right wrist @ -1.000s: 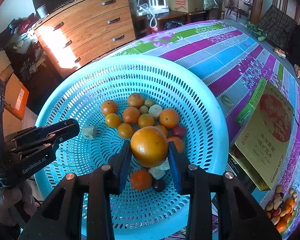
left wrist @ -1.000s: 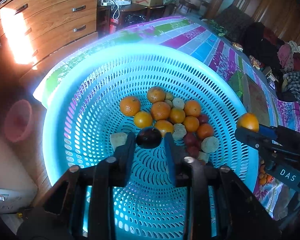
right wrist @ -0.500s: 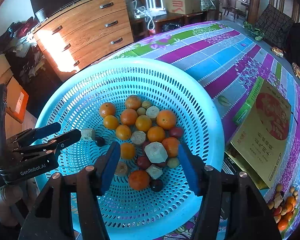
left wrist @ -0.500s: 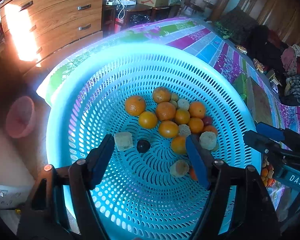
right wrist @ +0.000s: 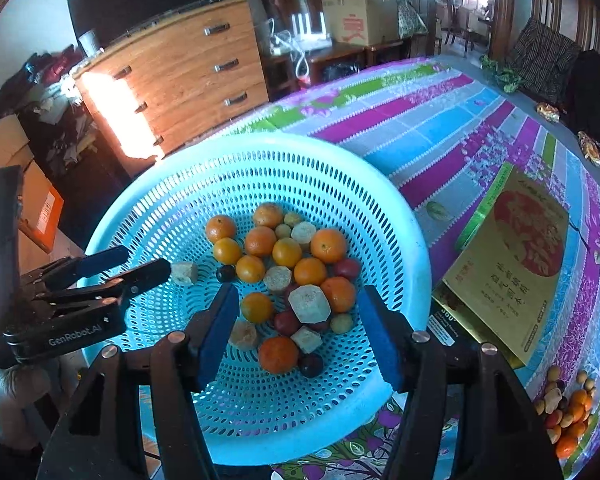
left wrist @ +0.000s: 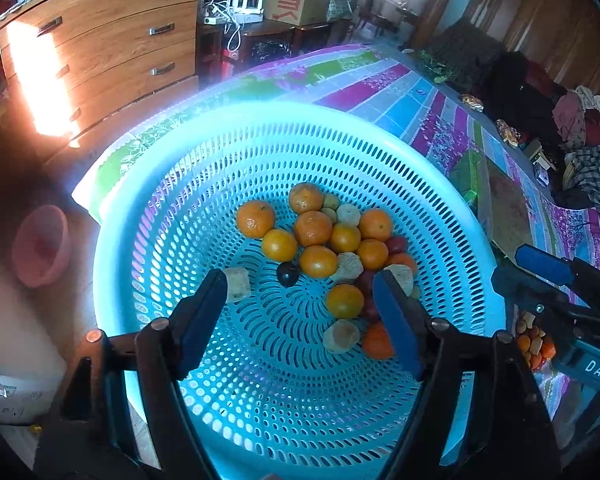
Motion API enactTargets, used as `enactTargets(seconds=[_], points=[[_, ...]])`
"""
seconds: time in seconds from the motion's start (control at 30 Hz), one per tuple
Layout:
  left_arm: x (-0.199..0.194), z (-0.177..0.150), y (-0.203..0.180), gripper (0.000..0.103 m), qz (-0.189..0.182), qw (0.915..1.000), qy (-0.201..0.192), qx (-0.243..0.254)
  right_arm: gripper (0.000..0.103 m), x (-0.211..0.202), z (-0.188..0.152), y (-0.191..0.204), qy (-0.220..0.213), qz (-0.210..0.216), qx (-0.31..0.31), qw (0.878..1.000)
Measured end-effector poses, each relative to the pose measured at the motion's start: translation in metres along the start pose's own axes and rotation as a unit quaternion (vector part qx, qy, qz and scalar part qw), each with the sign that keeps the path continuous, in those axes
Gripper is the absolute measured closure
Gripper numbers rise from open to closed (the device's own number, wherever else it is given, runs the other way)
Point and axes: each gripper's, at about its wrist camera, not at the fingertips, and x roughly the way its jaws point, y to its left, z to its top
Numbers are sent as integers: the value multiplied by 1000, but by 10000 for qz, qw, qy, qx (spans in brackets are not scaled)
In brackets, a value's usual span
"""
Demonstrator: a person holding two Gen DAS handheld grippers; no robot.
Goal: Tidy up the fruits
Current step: 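Move both open tools back over the fruit pile on the sheet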
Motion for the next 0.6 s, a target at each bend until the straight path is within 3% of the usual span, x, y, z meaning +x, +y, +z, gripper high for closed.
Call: enactTargets(seconds=[0.17,0.3,0.4,0.6], points=[[-17,-1,-20,25,-107,9989,-374,266,37,-43,-20,-2,-769,-92,-78,9970],[-35,-3,-50,24,-316,9940,-787,693,34,-79,-63,-16,-1284,-473,-166,9904],[-44,-5,-81,22,-601,9879,-983,1040,21,-100,-105,-40,-1394,-843,36,9866],[-55,-30,-175,10,-1447,9634,-1079,1980,20,-124,-188,-103,-1078,-1496,888,9788]])
